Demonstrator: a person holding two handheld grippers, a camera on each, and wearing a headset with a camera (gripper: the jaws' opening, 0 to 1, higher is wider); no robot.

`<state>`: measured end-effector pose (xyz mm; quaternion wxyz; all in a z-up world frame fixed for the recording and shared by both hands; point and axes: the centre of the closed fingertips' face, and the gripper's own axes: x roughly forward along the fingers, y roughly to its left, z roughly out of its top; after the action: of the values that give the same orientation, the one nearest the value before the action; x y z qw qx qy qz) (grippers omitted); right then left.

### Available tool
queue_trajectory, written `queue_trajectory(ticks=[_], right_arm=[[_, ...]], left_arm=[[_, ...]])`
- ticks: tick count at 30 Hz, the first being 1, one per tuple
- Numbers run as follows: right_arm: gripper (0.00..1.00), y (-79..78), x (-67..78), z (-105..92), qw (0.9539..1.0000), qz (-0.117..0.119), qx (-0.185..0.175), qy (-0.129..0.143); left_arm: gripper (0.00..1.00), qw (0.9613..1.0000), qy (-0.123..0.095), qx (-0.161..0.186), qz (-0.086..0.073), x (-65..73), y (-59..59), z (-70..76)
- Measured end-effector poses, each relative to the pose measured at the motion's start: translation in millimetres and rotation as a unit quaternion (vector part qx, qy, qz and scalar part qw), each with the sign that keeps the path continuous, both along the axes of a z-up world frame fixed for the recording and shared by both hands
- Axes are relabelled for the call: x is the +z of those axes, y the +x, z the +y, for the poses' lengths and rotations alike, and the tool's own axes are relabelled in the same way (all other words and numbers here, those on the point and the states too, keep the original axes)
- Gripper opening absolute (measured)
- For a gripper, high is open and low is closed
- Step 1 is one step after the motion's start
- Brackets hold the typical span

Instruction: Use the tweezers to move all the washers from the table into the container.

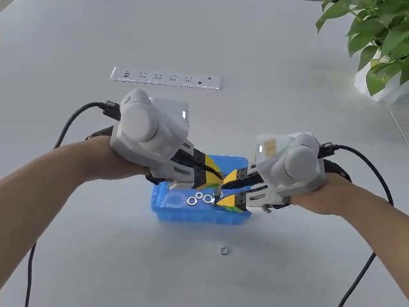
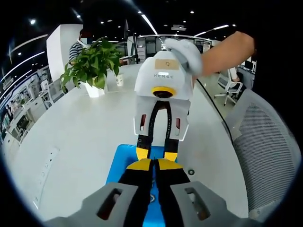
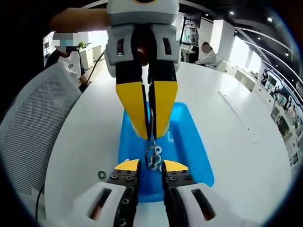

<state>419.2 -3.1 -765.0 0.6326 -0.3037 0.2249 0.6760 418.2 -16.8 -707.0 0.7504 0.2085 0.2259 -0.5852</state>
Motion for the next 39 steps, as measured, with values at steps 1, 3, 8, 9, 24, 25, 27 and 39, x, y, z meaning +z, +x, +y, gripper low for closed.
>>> queue_trajectory(ticks=[1,3,8,9,24,25,27,39], right_arm=[[0.19,0.3,2.1,-2.1,1.0000,-0.001,-0.005,0.002],[0.21,0.8,5.6,-6.2,0.9999,0.000,-0.014,0.006],[0.26,1.6,14.0,-18.5,0.9993,-0.003,-0.035,0.010],[0.26,1.7,15.1,-20.9,0.9992,-0.003,-0.039,0.011],[0.38,-4.5,22.1,-58.6,0.9942,0.011,-0.105,0.022],[0.39,-5.5,22.7,-60.3,0.9936,0.013,-0.109,0.024],[0.41,-6.7,22.4,-63.0,0.9930,0.015,-0.115,0.025],[0.49,-13.4,31.8,-74.4,0.9886,0.021,-0.144,0.039]], left_arm=[[0.06,1.0000,0.001,-0.001,-0.001,0.1,-0.1,-0.1],[0.06,1.0000,0.002,-0.001,-0.001,0.3,-0.3,-0.5],[0.06,1.0000,0.006,-0.003,-0.001,0.9,-1.7,-1.6],[0.06,1.0000,0.006,-0.003,-0.002,0.9,-1.7,-1.6],[0.05,1.0000,0.007,0.000,-0.006,6.9,-1.3,-2.4],[0.05,1.0000,0.007,0.001,-0.006,8.1,-1.7,-2.0],[0.05,0.9999,0.007,0.000,-0.007,10.4,-2.9,-0.9],[0.05,0.9999,0.005,0.003,-0.009,29.9,-8.8,3.1]])
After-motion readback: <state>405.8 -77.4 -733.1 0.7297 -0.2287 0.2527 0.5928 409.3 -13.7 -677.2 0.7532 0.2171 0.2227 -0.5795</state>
